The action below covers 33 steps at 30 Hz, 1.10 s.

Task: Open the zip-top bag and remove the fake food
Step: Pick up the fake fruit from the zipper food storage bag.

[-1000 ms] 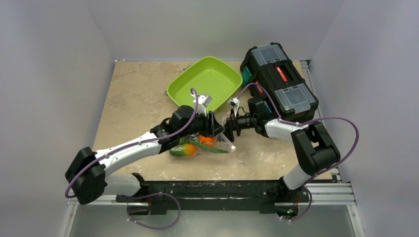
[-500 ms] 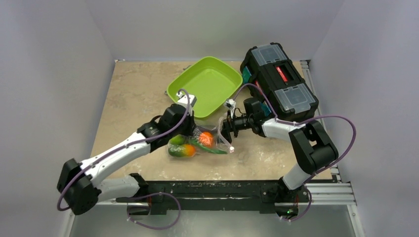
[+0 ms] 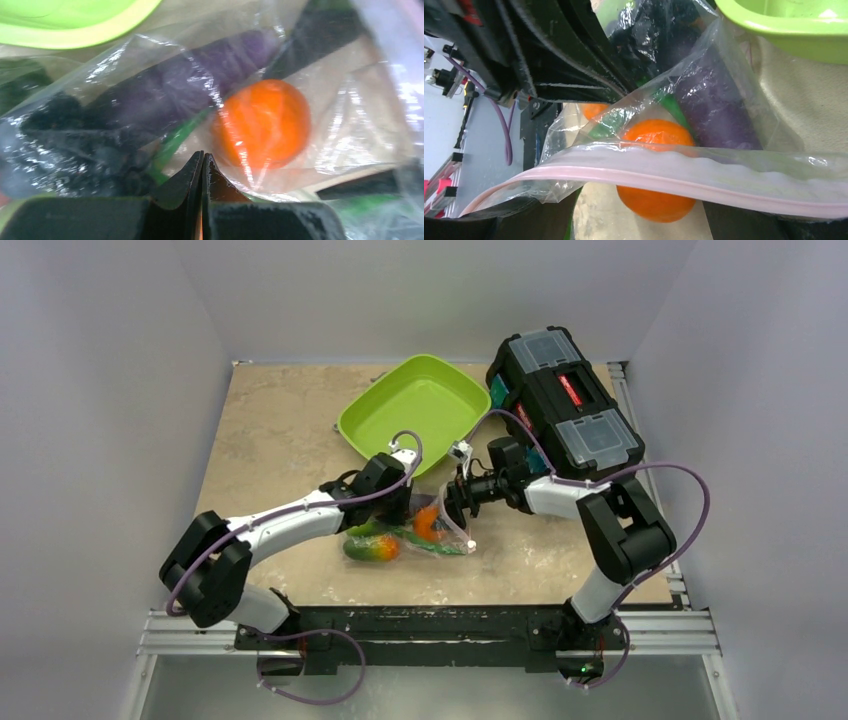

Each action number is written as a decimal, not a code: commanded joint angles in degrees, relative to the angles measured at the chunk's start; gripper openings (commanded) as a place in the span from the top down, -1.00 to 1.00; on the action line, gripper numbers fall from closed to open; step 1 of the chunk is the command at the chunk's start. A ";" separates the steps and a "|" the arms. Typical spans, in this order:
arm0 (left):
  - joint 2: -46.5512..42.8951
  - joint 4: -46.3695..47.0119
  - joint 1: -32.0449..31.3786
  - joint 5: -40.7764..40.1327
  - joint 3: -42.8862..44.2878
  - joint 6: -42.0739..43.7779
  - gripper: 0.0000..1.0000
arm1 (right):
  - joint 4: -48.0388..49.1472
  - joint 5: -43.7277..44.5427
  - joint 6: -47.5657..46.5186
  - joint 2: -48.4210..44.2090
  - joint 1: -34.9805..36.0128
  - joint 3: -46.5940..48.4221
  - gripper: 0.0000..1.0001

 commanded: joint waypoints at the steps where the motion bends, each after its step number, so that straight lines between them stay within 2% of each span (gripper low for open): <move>1: -0.05 5.85 -0.41 8.04 -0.48 -2.13 1.00 | -1.03 0.65 -0.98 1.11 1.46 2.55 -0.87; 13: 3.44 10.63 -0.70 11.10 -1.77 -5.68 1.00 | -4.42 6.41 -3.00 2.74 3.16 4.06 -0.89; 17: 5.16 12.43 -0.77 12.27 -1.69 -6.94 1.00 | -6.09 9.02 -4.02 3.96 3.65 4.91 -0.83; 19: 4.46 12.24 -0.75 11.60 -1.79 -7.09 1.00 | -6.81 10.12 -3.98 3.94 3.66 5.29 -0.65; 24: -1.04 9.06 -0.39 6.44 -2.70 -6.92 1.00 | -9.81 11.20 -8.29 2.15 3.56 7.03 0.14; 26: -4.15 7.88 -0.03 4.91 -3.59 -6.87 1.00 | -12.45 11.65 -10.77 0.09 3.50 7.76 0.35; 29: -8.61 6.30 0.20 2.92 -4.79 -6.69 1.00 | -15.58 11.54 -14.24 -3.83 3.31 8.45 0.57; 33: -14.73 4.37 0.25 1.53 -6.37 -6.11 1.00 | -19.58 13.13 -18.44 -8.32 2.73 8.64 0.68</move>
